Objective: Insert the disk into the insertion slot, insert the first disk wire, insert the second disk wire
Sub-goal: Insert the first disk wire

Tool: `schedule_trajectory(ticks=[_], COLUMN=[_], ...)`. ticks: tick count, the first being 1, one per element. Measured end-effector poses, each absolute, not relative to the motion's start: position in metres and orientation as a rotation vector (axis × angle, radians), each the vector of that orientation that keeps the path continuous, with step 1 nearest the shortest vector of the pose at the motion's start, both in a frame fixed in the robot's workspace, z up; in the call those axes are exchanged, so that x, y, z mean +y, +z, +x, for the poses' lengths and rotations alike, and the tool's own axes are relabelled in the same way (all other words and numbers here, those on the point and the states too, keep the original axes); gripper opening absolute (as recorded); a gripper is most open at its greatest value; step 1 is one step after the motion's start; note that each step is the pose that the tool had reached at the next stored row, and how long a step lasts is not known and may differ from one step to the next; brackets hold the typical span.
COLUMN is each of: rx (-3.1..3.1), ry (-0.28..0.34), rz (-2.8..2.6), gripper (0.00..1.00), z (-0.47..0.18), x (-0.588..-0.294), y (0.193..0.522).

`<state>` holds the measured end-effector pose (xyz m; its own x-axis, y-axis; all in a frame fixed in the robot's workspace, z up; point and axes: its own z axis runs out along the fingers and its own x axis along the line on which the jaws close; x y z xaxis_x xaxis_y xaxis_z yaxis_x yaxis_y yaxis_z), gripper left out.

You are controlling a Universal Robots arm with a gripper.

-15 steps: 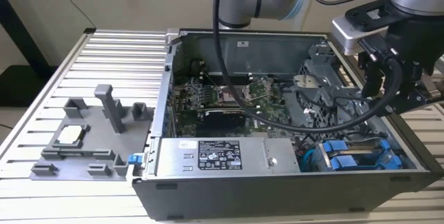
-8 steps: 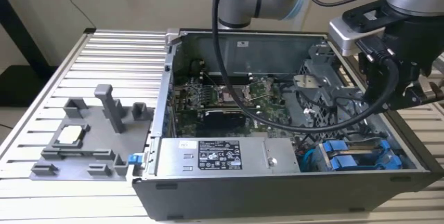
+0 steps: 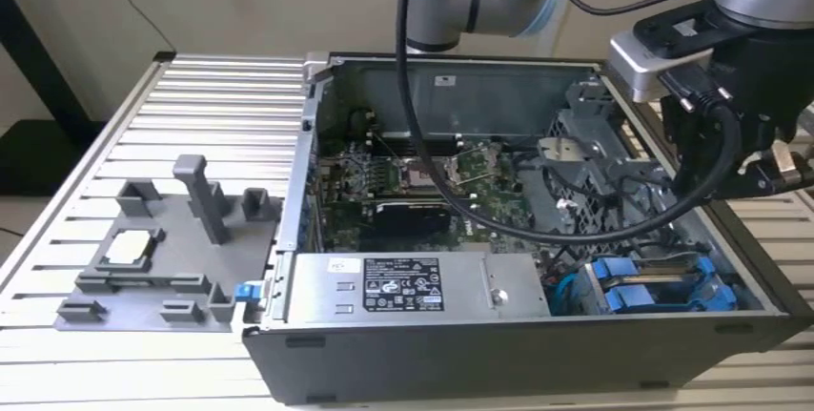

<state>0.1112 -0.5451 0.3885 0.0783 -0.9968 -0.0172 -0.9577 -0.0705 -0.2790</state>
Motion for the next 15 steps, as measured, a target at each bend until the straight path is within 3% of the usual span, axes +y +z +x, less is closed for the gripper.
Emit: schedule_trajectory(ticks=[15], rx=[2.020], ry=[-0.226], rz=[-2.182], gripper=[0.20], z=[0.124], x=[-0.567], y=[0.388])
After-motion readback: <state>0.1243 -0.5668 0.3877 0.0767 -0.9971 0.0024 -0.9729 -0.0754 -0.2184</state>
